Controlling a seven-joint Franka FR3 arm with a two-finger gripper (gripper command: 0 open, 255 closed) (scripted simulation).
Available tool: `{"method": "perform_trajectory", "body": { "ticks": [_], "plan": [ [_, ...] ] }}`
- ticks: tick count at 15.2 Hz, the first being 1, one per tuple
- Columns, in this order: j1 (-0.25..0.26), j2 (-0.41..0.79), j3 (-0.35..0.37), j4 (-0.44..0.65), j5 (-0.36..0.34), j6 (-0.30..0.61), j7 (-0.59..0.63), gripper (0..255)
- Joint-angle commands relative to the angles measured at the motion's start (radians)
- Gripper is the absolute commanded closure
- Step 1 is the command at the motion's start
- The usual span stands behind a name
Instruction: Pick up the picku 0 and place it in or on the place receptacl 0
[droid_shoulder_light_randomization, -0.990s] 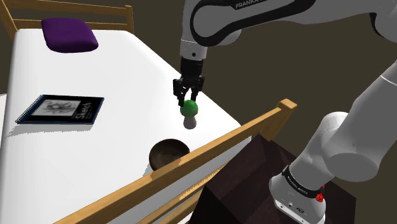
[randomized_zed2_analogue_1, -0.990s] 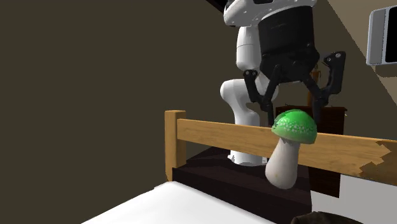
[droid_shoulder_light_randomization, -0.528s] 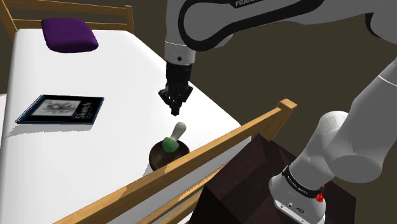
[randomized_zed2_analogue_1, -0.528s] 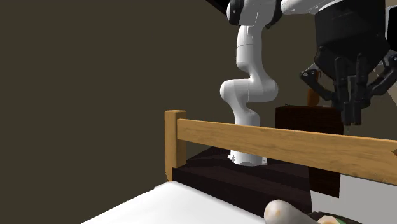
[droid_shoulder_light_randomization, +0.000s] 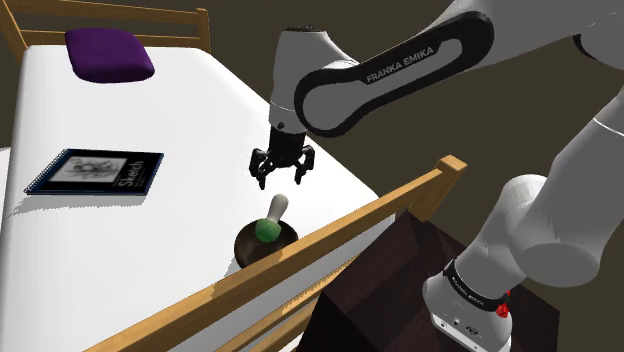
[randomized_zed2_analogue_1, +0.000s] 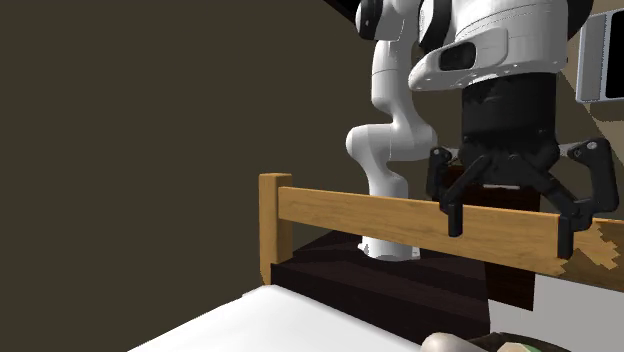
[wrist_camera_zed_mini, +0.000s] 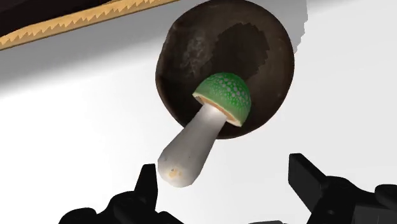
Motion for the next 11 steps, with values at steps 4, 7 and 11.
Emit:
{"method": "perform_trajectory", "body": {
  "ticks": [4, 7, 11],
  "plan": [
    [-0.01, 0.038, -0.023, -0.125, -0.219, 0.207, 0.475, 0],
    [-0.01, 0.072, -0.045, -0.158, -0.333, 0.27, 0.678, 0],
    [-0.011, 0.122, -0.056, -0.16, -0.364, 0.32, 0.699, 0]
  ]
}}
